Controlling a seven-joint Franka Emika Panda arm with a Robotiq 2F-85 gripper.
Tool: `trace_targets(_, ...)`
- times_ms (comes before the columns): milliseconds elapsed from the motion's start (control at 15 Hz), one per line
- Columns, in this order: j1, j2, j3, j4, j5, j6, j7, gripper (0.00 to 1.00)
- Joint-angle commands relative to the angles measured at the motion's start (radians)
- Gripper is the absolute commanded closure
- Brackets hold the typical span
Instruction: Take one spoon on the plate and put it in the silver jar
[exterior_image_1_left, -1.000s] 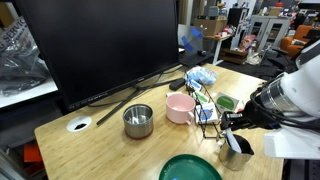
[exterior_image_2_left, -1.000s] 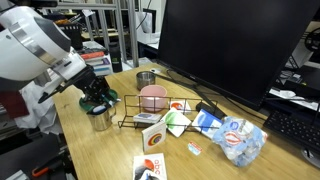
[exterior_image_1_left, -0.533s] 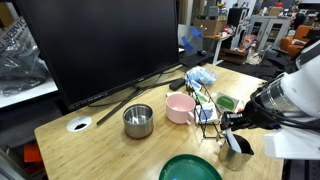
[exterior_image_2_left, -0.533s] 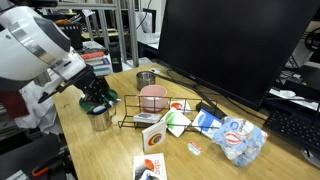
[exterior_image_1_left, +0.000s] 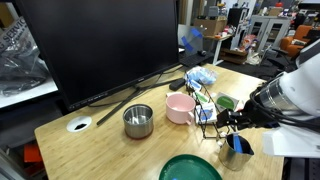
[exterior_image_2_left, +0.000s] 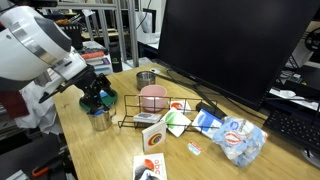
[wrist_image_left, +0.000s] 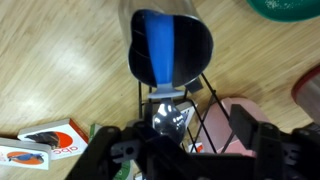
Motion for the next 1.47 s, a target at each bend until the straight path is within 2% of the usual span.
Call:
trace_targets(0, 0.006, -0.005, -0.019, 0.000, -0.036, 0.009, 0.025, 0.00)
trace_targets(200, 0.006, 0.005, -0.027, 0.001, -0.034, 0.038, 0.019, 0.00)
trace_targets(267, 0.000, 0.000, -0.006, 0.001, -0.001, 0.006, 0.001, 0.00)
trace_targets(800, 0.001, -0.003, -0.006, 0.001, 0.009, -0.012, 0.003, 0.00)
trace_targets(1333, 0.031, -0.011, -0.013, 0.006, 0.092, -0.016, -0.007, 0.00)
trace_targets(1400, -0.002, -0.010, -0.046, 0.006, 0.091, 0.008, -0.056, 0.00)
